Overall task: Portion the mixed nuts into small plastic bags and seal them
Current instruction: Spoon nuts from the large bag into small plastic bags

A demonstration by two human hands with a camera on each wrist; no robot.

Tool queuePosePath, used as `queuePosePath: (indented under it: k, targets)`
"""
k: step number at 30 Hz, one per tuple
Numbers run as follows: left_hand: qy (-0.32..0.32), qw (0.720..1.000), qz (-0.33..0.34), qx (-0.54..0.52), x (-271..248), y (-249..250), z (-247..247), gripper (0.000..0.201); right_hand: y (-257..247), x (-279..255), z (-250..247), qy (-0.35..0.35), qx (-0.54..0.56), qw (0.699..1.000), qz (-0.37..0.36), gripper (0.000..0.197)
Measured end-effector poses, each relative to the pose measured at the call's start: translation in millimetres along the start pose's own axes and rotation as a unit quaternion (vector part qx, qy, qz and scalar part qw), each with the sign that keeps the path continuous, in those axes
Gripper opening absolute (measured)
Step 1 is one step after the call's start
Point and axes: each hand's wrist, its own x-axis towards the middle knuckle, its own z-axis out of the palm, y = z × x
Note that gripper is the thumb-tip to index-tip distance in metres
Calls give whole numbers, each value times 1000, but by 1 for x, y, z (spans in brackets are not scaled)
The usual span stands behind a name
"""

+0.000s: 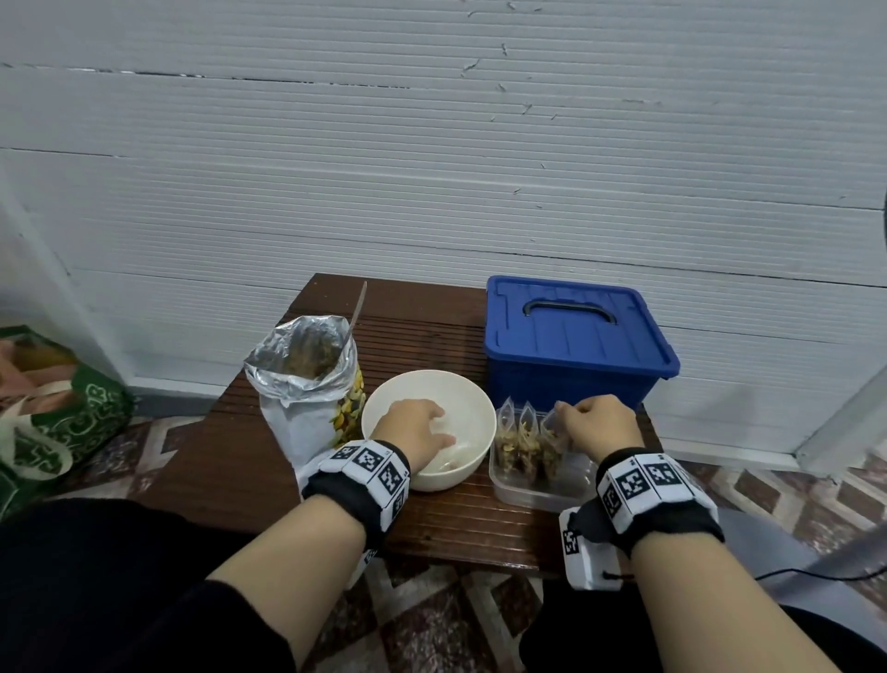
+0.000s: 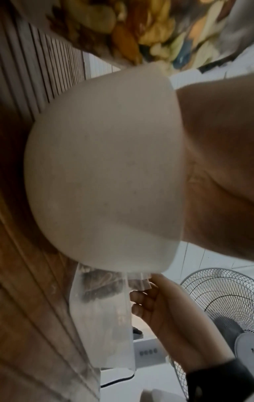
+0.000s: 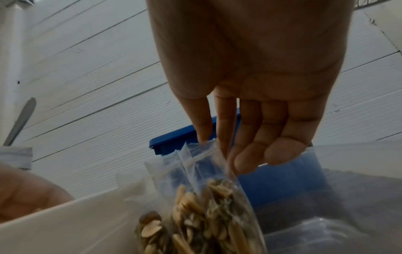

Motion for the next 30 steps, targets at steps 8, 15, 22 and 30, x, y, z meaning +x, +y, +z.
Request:
queuePosePath:
  k: [8, 15, 22, 30]
  targets:
    - [54, 995, -19, -79, -4, -3, -10, 28, -13, -4, -5, 39, -44, 998, -26, 34]
    - [56, 986, -10, -158, -6, -6, -18, 33, -31, -11, -8, 85, -73, 991, -74, 35]
    - [92, 964, 16, -251, -6, -8, -23, 16, -44, -19, -3, 92, -51, 982, -157, 20]
    - [86, 928, 11, -364, -6, 4, -28, 18, -56, -30, 9, 19, -7, 971, -237, 20]
